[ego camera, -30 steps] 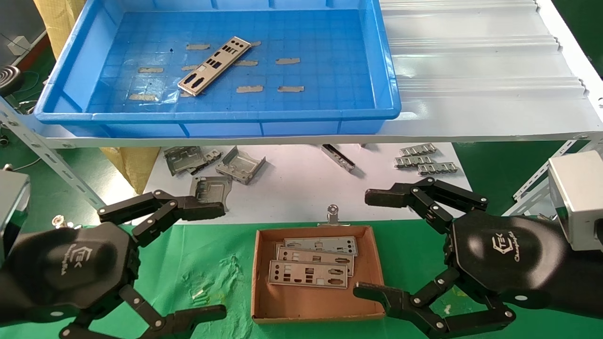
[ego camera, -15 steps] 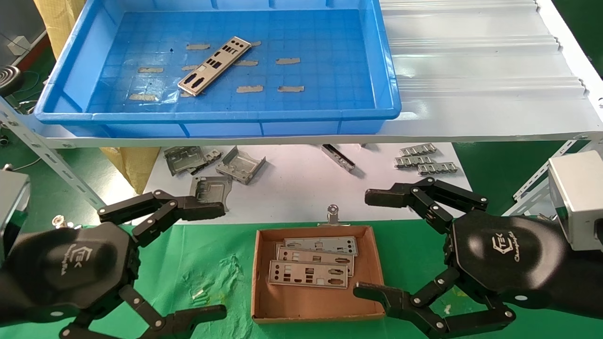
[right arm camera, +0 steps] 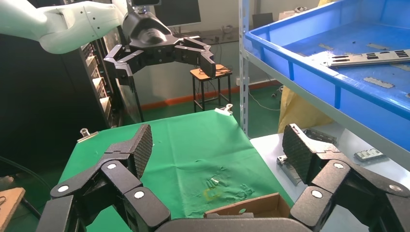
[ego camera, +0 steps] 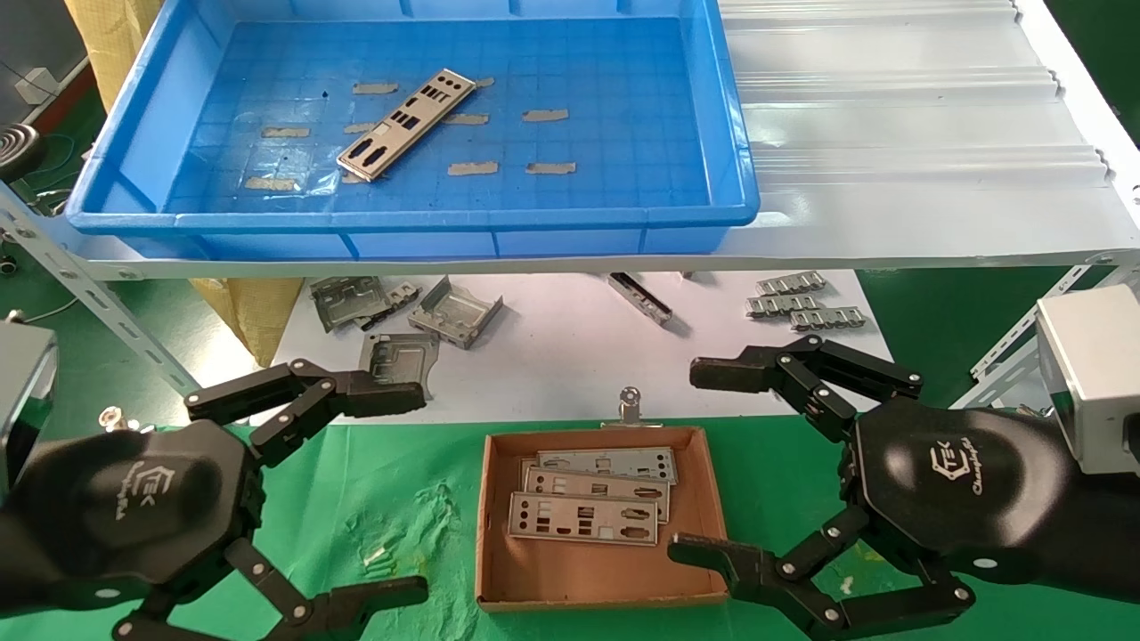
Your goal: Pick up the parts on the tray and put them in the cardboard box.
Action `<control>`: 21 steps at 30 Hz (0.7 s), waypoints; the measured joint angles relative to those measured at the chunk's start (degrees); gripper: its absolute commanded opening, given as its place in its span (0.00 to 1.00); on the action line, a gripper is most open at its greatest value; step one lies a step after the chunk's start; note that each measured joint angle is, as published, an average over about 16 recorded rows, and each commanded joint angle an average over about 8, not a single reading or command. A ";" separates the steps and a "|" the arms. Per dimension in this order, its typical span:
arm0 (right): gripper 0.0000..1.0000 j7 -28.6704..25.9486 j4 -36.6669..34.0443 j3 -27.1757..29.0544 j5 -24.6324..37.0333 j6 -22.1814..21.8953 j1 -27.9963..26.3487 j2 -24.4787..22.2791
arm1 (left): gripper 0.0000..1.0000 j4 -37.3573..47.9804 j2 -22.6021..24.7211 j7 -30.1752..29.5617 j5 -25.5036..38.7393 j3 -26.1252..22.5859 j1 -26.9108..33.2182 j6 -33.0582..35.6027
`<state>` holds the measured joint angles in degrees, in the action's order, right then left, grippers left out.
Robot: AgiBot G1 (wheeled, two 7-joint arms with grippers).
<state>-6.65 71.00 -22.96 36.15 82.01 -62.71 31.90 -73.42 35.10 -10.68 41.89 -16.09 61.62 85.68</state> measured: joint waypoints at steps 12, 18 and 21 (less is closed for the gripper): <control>1.00 0.00 0.00 0.00 0.00 0.00 0.00 0.00 | 1.00 0.00 0.00 0.00 0.00 0.00 0.00 0.00; 1.00 0.00 0.00 0.00 0.00 0.00 0.00 0.00 | 1.00 0.00 0.00 0.00 0.00 0.00 0.00 0.00; 1.00 0.00 0.00 0.00 0.00 0.00 0.00 0.00 | 1.00 0.00 0.00 0.00 0.00 0.00 0.00 0.00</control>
<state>-6.65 71.00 -22.96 36.15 82.01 -62.71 31.90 -73.42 35.10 -10.68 41.89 -16.09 61.62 85.68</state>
